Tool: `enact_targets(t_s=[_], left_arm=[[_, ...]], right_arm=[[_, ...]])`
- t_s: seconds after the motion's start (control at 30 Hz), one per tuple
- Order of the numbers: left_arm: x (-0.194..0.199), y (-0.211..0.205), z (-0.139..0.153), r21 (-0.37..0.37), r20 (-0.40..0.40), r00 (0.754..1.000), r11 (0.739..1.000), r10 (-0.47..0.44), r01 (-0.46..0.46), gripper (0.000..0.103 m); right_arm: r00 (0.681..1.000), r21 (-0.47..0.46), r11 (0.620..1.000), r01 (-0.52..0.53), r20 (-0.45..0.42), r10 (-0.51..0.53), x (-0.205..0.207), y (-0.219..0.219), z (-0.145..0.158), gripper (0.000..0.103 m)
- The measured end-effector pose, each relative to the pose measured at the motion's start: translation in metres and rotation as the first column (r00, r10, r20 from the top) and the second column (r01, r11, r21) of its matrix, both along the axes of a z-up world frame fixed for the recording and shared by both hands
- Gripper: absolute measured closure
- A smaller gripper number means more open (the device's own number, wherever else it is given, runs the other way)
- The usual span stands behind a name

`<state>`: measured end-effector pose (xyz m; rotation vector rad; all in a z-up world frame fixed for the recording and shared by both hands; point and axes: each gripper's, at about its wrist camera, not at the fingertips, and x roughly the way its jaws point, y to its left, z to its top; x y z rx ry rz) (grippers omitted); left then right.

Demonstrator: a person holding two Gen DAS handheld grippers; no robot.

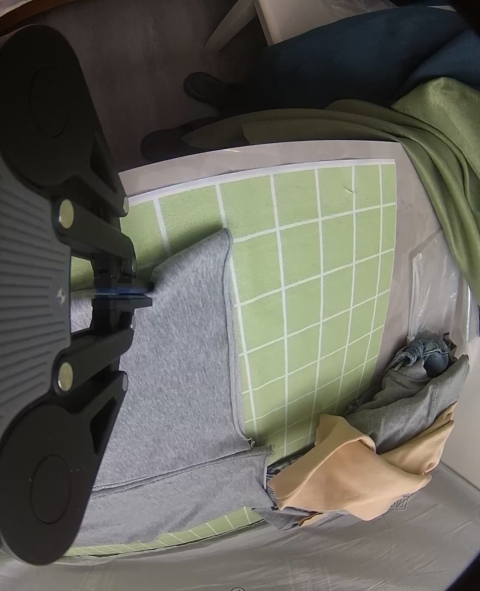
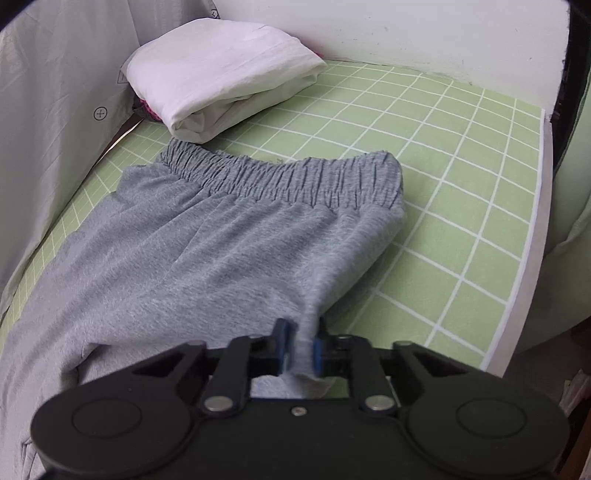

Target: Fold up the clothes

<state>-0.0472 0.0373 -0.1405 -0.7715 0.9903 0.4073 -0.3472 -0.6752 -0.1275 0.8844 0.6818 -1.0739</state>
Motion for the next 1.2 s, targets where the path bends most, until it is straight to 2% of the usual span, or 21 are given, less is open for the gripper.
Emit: enact_targets(t_s=[0.1,0.23,0.33,0.43,0.5,0.53,0.6,0.63,0.7,0.8,0.93,1.03,1.13,1.2], left_arm=[[0.000,0.002,0.023,0.037,0.062,0.998,0.999,-0.001,-0.001,0.103],[-0.001,0.009,0.071,0.015,0.214,0.977,1.000,0.011,-0.015,0.103],[0.001,0.004,0.118,0.020,0.327,0.945,1.000,0.007,-0.014,0.103],[0.001,-0.003,0.159,0.025,0.435,0.900,1.000,-0.002,-0.010,0.103],[0.006,-0.010,0.175,0.063,0.475,0.880,0.998,-0.028,-0.003,0.103],[0.011,-0.014,0.173,0.103,0.466,0.884,0.995,-0.043,-0.005,0.103],[0.024,-0.020,0.160,0.148,0.413,0.909,0.989,-0.051,-0.012,0.103],[0.029,-0.020,0.154,0.130,0.397,0.917,0.991,-0.038,-0.015,0.103],[0.033,-0.023,0.150,0.102,0.391,0.920,0.995,-0.031,-0.009,0.103],[0.047,-0.036,0.151,0.116,0.396,0.917,0.993,-0.043,-0.004,0.103],[0.089,-0.055,0.153,0.141,0.407,0.911,0.990,-0.066,0.009,0.103],[0.136,-0.074,0.158,0.149,0.421,0.903,0.988,-0.092,0.032,0.103],[0.201,-0.102,0.156,0.155,0.417,0.899,0.985,-0.131,0.071,0.103],[0.253,-0.128,0.145,0.175,0.401,0.901,0.979,-0.164,0.101,0.103]], right_arm=[[0.999,-0.052,0.999,-0.010,0.036,0.011,-0.006,0.002,0.020,0.101],[0.993,-0.114,0.993,-0.018,0.117,0.031,-0.016,0.002,0.057,0.101],[0.975,-0.167,0.985,-0.029,0.213,0.065,-0.021,0.006,0.098,0.101],[0.943,-0.213,0.977,0.001,0.325,0.070,-0.027,0.012,0.135,0.101],[0.939,-0.251,0.968,0.015,0.336,0.073,-0.023,0.012,0.143,0.101],[0.941,-0.261,0.965,0.017,0.330,0.073,-0.020,0.012,0.144,0.101],[0.964,-0.243,0.970,0.003,0.259,0.062,-0.008,0.006,0.129,0.101],[0.968,-0.226,0.974,0.003,0.245,0.054,-0.004,0.004,0.123,0.101],[0.953,-0.185,0.982,0.027,0.302,0.031,-0.003,0.002,0.117,0.101],[0.955,-0.217,0.976,0.028,0.295,0.038,0.012,-0.003,0.121,0.101],[0.952,-0.244,0.969,0.023,0.303,0.054,0.046,-0.027,0.126,0.101],[0.956,-0.263,0.965,0.008,0.286,0.070,0.083,-0.052,0.129,0.101],[0.970,-0.267,0.963,-0.031,0.223,0.093,0.143,-0.086,0.122,0.101],[0.981,-0.253,0.965,-0.069,0.159,0.112,0.191,-0.109,0.109,0.101]])
